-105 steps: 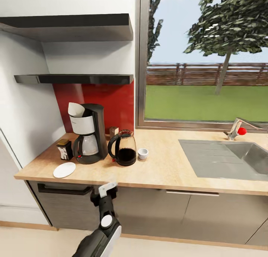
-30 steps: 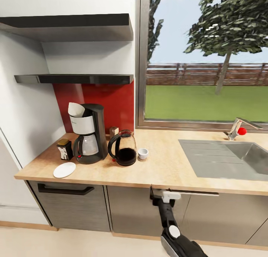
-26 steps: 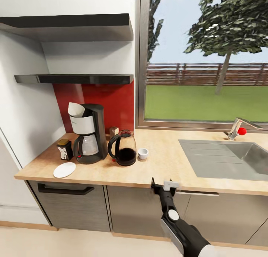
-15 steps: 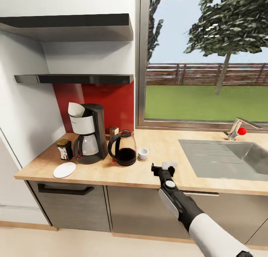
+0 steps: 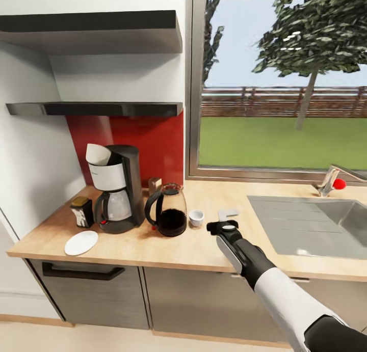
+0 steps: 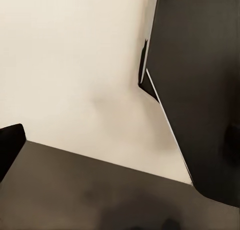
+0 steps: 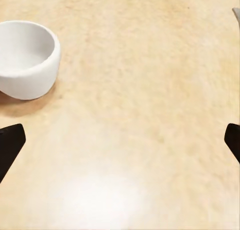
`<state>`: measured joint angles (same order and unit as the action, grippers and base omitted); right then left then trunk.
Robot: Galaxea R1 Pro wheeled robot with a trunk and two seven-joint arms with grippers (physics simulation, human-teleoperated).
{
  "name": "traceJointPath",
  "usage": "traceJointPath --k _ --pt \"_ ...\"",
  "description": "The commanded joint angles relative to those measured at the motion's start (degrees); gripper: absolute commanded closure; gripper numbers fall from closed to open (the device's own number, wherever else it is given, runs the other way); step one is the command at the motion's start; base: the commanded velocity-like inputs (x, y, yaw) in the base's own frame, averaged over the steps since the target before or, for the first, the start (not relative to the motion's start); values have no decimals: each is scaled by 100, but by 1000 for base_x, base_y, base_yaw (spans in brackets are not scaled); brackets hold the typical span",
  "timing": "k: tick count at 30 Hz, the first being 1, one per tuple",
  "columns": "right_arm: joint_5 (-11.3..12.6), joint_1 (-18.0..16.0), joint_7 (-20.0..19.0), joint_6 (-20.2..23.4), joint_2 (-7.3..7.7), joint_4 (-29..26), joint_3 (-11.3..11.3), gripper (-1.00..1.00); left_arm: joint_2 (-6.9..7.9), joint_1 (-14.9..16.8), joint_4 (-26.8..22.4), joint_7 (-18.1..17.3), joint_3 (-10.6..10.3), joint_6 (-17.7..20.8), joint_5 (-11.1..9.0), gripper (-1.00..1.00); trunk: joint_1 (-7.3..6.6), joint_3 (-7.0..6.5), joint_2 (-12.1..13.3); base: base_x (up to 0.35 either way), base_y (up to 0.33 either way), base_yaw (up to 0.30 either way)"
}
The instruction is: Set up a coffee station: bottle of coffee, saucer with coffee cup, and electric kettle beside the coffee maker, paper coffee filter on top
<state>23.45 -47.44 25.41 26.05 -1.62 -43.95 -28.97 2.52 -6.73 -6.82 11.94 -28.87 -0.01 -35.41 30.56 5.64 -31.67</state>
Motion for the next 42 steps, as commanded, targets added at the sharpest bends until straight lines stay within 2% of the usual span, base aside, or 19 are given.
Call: traceJointPath --k 1,6,10,13,16,20,27,42 --pt "55 -9 53 27 3 2 -29 -100 4 -4 -21 33 -49 0 -53 -100 6 9 -9 326 0 0" --pt "60 -11 52 46 4 2 -43 -100 2 -7 -21 36 -44 -4 -53 -100 6 9 -9 329 0 0" --pt "198 -8 -70 173 -126 132 86 -100 -2 -7 61 -17 -53 -79 -58 -100 6 10 -8 87 76 0" --pt "147 -6 0 249 -223 54 5 -100 6 -5 28 -11 -38 -80 -73 -100 6 10 -8 182 159 0" --pt "131 -3 25 149 -319 90 -34 -100 2 -5 18 -8 -33 -111 -65 -100 6 10 -8 118 88 0" --pt "126 -3 33 21 -336 104 -46 -100 -3 -4 14 -8 -32 -204 -40 -100 6 10 -8 33 17 0" --pt "125 -3 34 14 -338 106 -47 -100 1 -3 14 -4 -33 -223 -32 -100 6 10 -8 186 51 0" --pt "118 -3 36 17 -321 114 -30 -100 -6 -3 14 -6 -41 -219 -31 -100 6 10 -8 40 4 0"
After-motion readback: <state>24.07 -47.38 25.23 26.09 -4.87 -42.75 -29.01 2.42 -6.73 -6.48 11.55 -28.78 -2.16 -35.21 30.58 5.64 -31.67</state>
